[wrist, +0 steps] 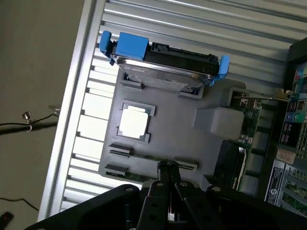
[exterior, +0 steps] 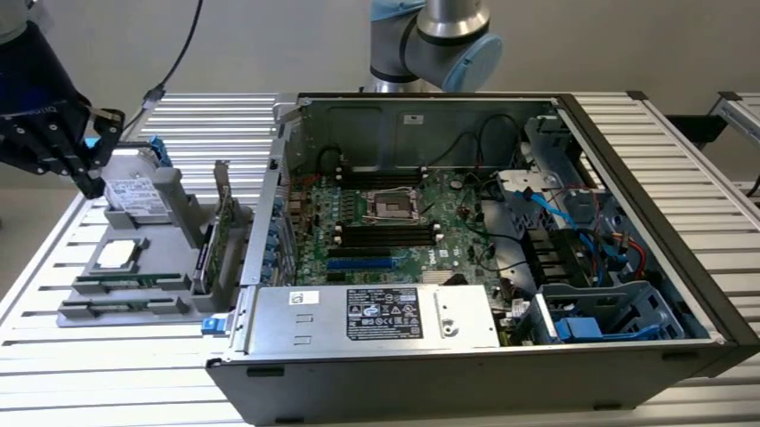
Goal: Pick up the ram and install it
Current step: 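Pick up the ram and move it above insertion slot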
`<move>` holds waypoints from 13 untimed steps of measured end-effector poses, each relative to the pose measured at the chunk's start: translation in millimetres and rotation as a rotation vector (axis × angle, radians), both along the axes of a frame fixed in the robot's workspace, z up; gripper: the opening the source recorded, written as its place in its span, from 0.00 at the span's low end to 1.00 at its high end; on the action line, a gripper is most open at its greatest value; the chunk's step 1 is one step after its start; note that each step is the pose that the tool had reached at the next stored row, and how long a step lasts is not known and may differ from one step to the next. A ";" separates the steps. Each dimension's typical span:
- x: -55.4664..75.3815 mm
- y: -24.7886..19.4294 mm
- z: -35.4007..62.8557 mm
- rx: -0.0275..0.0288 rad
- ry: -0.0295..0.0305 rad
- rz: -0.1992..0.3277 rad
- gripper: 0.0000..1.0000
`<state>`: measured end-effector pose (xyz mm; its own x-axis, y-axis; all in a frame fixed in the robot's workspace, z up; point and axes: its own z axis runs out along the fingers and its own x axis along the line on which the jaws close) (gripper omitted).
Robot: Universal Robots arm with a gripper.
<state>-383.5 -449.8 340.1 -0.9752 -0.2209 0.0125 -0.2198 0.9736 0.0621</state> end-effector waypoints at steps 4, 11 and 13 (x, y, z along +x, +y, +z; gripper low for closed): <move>0.0 0.0 -3.6 0.0000 0.0000 0.072 0.10; 0.0 0.0 -9.9 0.0000 0.0000 0.200 0.10; 0.0 0.0 -11.7 0.0000 0.0000 0.236 0.10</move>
<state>-383.5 -449.8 328.5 -0.8967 -0.4424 0.0124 -0.4409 0.8954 0.0621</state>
